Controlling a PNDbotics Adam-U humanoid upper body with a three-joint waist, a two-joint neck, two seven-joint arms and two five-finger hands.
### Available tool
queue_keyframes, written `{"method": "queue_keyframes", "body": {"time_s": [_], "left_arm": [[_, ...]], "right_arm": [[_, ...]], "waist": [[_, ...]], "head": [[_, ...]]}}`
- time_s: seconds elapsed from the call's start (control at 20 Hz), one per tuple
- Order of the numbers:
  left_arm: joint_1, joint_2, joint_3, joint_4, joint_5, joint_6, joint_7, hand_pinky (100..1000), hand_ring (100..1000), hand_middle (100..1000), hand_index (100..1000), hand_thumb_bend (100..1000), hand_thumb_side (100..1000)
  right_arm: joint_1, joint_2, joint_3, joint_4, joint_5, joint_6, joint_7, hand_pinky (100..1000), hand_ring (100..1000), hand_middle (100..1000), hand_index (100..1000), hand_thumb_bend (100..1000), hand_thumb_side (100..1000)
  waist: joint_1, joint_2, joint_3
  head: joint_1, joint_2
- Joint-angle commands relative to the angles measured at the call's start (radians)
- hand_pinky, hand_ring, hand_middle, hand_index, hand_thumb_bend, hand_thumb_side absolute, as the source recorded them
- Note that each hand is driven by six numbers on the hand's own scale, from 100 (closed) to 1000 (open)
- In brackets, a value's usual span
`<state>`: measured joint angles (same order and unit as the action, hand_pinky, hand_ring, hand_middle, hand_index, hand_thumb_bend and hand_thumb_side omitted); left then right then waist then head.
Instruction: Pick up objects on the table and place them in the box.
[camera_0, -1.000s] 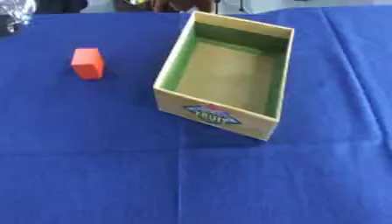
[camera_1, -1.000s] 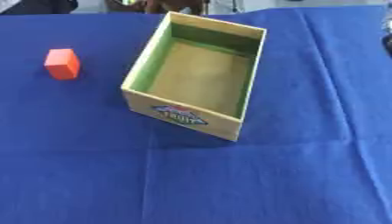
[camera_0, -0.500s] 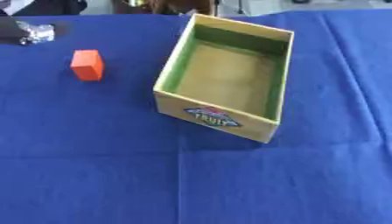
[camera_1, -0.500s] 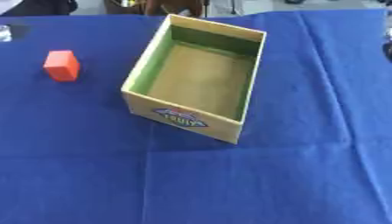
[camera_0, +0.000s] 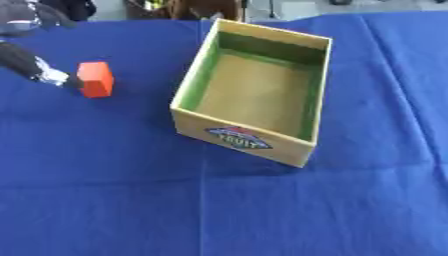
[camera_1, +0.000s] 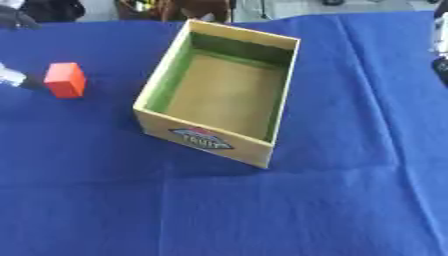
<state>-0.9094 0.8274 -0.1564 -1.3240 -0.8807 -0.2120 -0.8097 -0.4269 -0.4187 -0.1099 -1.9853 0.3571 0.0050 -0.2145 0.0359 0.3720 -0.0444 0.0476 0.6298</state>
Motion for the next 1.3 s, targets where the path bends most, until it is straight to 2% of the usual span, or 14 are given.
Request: {"method": "queue_keyframes", "body": {"time_s": [0.05, 0.3, 0.45, 0.8, 1.3], "left_arm": [[-0.037, 0.008, 0.001, 0.038, -0.025, -0.010, -0.038, 786, 889, 959, 1000, 730, 775], [-0.073, -0.024, -0.009, 0.108, -0.088, -0.027, -0.054, 780, 877, 923, 1000, 705, 743], [-0.093, -0.044, -0.008, 0.148, -0.130, -0.036, -0.036, 769, 865, 906, 1000, 658, 698], [-0.122, -0.061, 0.008, 0.226, -0.213, -0.046, 0.003, 777, 877, 934, 1000, 610, 657], [-0.128, -0.062, 0.018, 0.257, -0.213, -0.047, -0.029, 772, 870, 920, 1000, 553, 626]], "right_arm": [[-0.008, -0.024, -0.001, -0.015, -0.008, -0.001, 0.005, 753, 650, 608, 779, 100, 605], [-0.009, -0.023, 0.002, -0.015, -0.009, -0.001, 0.008, 753, 649, 606, 778, 100, 605], [-0.012, -0.021, 0.003, -0.015, -0.009, -0.002, 0.011, 753, 648, 604, 778, 100, 605], [-0.016, -0.020, 0.006, -0.015, -0.009, -0.004, 0.016, 753, 645, 599, 775, 100, 603], [-0.021, -0.017, 0.006, -0.015, -0.007, -0.004, 0.015, 754, 645, 598, 775, 100, 598]], "waist": [[0.002, -0.016, -0.004], [0.004, -0.009, -0.014], [0.005, -0.003, -0.022], [0.009, 0.014, -0.034], [0.015, 0.034, -0.045]], "head": [[0.000, -0.016], [0.003, -0.021], [0.010, -0.028], [0.015, -0.043], [0.024, -0.060]]}}
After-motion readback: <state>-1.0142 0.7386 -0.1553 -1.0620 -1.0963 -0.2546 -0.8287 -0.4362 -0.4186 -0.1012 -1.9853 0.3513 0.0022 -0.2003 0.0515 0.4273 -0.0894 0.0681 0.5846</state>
